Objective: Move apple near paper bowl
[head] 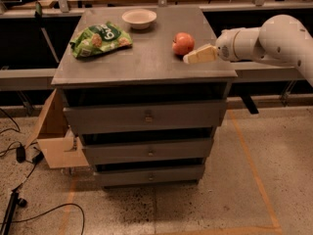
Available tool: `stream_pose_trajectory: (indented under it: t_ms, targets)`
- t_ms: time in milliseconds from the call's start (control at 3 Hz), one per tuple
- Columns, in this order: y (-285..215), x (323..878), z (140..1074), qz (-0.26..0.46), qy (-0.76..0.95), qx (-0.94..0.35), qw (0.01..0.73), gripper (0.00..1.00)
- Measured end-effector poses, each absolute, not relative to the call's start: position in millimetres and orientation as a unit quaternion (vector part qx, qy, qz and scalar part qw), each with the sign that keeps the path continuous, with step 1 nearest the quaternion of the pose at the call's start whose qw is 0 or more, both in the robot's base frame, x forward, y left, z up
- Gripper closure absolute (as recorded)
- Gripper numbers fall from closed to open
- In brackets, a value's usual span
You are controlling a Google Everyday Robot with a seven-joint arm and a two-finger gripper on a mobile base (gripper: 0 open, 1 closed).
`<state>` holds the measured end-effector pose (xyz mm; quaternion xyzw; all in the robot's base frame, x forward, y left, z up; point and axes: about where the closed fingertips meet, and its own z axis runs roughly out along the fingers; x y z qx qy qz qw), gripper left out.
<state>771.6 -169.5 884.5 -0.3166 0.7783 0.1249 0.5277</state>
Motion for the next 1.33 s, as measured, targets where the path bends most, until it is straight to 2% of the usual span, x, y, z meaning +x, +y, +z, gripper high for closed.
stream_pose_trajectory:
  t_ms: [1000,1333]
  targets:
    - [-130.7,829.2,875.7,0.131,0.738,-0.351,0.562,0.0]
    - [-119.6,843.4,868.6,0.143,0.735,-0.356,0.559,0.18]
